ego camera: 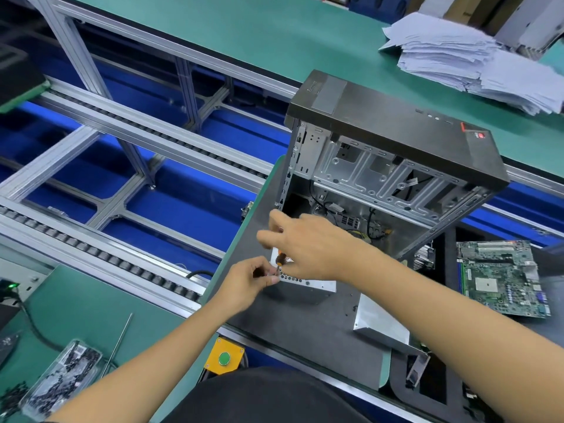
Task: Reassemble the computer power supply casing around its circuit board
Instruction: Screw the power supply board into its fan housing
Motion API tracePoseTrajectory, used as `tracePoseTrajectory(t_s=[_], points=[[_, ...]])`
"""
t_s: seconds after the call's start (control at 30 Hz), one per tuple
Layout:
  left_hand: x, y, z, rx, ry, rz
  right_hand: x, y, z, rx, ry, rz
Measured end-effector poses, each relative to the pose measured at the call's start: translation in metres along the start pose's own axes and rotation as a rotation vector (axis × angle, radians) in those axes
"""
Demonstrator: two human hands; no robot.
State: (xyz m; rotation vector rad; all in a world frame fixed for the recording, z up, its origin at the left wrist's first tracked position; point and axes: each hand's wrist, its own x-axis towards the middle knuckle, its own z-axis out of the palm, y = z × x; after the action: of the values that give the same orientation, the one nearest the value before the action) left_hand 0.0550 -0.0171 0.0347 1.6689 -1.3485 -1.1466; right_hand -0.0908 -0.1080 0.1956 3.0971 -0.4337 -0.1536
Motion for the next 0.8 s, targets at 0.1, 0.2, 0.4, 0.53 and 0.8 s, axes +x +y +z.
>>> tracePoseTrajectory(t_s=[0.1, 0.2, 0.4, 0.53, 0.8], points=[[0.003, 0.003, 0.002, 0.045, 0.021, -0.065, 0.004, 0.002, -0.009, 0.019, -0.094, -0.258], [0.003, 0.002, 0.005, 0.068, 0.052, -0.059, 0.009, 0.002, -0.009, -0.062, -0.101, -0.298], [0.003, -0.005, 0.006, 0.037, 0.031, -0.023, 0.015, -0.004, 0.002, -0.096, -0.124, 0.016], [0.003, -0.003, 0.005, 0.039, 0.056, 0.003, 0.020, -0.002, -0.007, -0.126, -0.139, -0.329], [0.004, -0.010, 0.008, 0.036, 0.085, -0.018, 0.026, -0.002, -0.006, -0.082, -0.223, 0.040]])
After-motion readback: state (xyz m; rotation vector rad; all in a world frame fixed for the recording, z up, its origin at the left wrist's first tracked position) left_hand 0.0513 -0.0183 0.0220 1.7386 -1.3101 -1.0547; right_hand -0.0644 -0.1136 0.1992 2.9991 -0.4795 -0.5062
